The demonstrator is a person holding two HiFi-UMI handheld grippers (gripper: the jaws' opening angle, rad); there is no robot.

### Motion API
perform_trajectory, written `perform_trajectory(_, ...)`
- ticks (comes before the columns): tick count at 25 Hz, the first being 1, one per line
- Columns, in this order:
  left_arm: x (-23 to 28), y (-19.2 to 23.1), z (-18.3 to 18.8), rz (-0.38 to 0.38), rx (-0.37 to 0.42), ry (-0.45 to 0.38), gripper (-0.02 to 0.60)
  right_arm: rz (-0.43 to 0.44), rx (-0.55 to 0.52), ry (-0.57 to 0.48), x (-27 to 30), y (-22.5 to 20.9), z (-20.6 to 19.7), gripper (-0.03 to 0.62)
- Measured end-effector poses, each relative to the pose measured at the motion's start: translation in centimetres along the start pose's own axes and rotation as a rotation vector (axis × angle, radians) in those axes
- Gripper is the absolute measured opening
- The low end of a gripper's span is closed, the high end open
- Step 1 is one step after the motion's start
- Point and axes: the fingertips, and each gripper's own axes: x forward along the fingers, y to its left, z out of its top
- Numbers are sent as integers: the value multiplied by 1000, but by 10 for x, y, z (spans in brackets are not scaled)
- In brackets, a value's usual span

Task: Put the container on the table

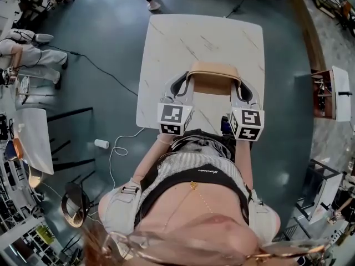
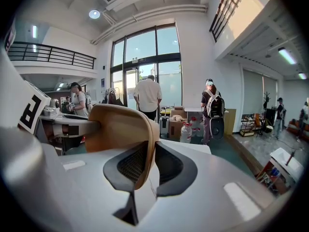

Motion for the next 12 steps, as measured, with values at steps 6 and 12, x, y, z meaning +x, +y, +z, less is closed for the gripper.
perform_trajectory(6, 13, 1, -19, -6, -29, 46, 29, -5, 1, 49, 12, -6, -16, 67)
perform_trajectory(12, 26, 4, -48, -18, -69, 126, 29, 7, 9, 131, 29, -7, -44, 69)
